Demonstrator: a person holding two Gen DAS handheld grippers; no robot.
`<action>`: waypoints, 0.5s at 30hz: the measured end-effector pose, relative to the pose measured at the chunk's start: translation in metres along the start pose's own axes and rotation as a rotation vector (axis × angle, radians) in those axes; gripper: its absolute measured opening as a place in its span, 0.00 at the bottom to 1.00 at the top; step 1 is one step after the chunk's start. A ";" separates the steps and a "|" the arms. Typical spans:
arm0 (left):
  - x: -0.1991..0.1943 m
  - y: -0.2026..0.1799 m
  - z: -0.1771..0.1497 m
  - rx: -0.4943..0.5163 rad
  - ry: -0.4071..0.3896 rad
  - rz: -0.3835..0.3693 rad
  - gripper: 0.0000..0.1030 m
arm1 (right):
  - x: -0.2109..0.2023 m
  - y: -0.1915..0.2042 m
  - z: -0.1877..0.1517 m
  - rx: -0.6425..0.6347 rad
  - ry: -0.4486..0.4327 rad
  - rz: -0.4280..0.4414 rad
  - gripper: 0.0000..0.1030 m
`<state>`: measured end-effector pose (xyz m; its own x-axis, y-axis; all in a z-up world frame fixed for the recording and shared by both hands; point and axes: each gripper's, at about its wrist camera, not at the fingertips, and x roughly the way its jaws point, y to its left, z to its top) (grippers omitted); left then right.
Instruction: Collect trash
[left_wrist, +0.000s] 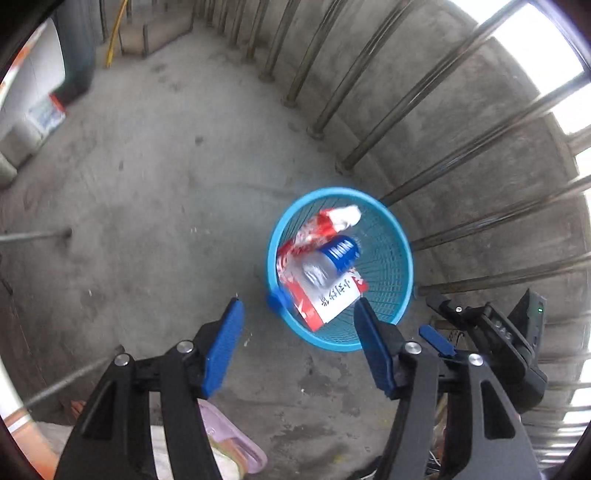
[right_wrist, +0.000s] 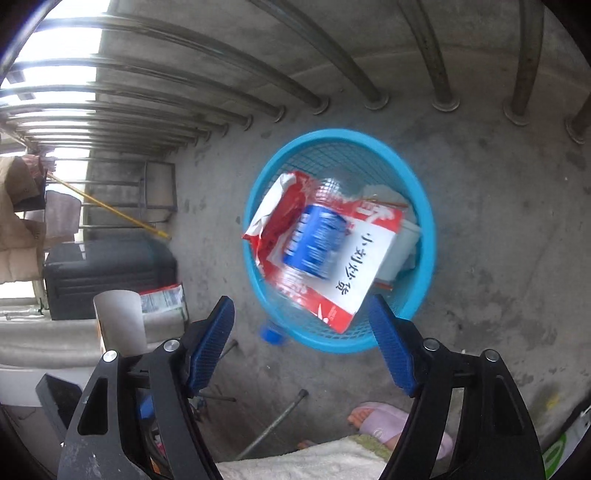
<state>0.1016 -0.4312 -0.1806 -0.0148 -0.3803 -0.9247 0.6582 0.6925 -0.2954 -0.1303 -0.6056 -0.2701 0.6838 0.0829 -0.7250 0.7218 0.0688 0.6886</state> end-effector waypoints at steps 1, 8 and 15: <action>-0.012 -0.001 -0.002 0.015 -0.017 -0.004 0.59 | -0.002 -0.001 -0.003 -0.003 -0.006 0.002 0.70; -0.093 0.004 -0.032 0.118 -0.171 -0.058 0.65 | -0.042 0.025 -0.027 -0.166 -0.078 -0.001 0.70; -0.207 0.048 -0.101 0.131 -0.508 0.026 0.83 | -0.090 0.121 -0.103 -0.599 -0.182 0.027 0.78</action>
<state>0.0603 -0.2573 -0.0277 0.3479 -0.6360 -0.6888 0.7429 0.6352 -0.2113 -0.1154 -0.5022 -0.1199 0.7463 -0.0743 -0.6615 0.5549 0.6184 0.5565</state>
